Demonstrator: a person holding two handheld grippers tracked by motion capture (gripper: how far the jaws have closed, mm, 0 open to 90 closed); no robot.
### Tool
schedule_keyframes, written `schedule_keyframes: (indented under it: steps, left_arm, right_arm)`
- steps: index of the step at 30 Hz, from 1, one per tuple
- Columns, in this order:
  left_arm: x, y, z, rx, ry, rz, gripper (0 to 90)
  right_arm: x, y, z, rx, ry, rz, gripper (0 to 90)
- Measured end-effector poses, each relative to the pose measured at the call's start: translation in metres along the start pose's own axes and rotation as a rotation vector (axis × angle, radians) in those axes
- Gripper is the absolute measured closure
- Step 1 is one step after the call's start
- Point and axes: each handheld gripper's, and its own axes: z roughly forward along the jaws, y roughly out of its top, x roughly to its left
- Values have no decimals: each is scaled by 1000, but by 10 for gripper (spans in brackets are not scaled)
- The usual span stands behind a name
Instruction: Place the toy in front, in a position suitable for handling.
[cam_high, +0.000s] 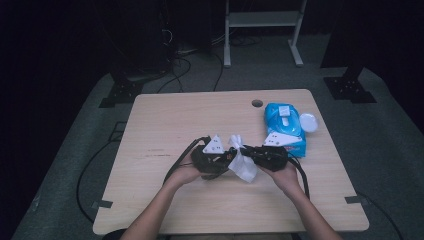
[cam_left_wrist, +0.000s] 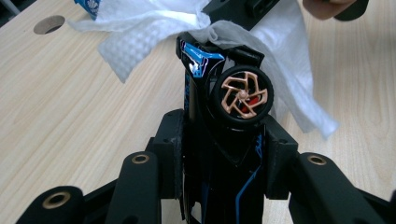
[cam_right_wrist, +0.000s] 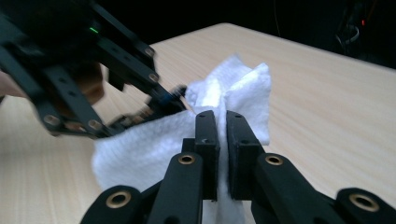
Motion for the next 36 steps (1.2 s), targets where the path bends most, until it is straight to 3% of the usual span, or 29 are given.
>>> schedule_keyframes:
  steps: [3,6,9,13,16,20,23,26,29,31,33,36]
  left_arm:
    - [-3,2,2,-15,-6,1,579]
    - [-5,4,-2,-26,-1,7,580]
    - [-4,1,-6,-41,5,-10,580]
    - [-1,1,-9,-64,0,-25,580]
    - [-4,4,-6,-58,2,-7,580]
    - [-4,6,-8,-68,-1,-1,580]
    - [-3,4,-13,-76,4,-13,580]
    - [-3,3,-11,-68,5,-9,580]
    - [-4,5,-9,-78,-5,-6,580]
    - [-5,5,-10,-84,-7,-6,580]
    - [-5,5,-11,-83,-3,-5,580]
    - [-2,2,-17,-93,3,-19,580]
  right_arm:
    - [13,15,-3,-43,39,-42,839]
    - [19,21,-2,-40,39,-84,838]
    - [4,10,-7,-28,1,-35,838]
    - [-4,-1,-9,-14,-9,12,839]
    - [1,6,-10,-49,13,6,839]
    - [11,17,-10,-75,32,-39,839]
    - [0,5,-10,-47,6,0,838]
    - [-2,0,-10,-36,18,27,838]
    - [6,9,-11,-76,48,14,839]
    - [15,20,-11,-99,64,-28,838]
    - [14,19,-10,-99,63,-24,838]
    - [2,6,-12,-67,38,26,840]
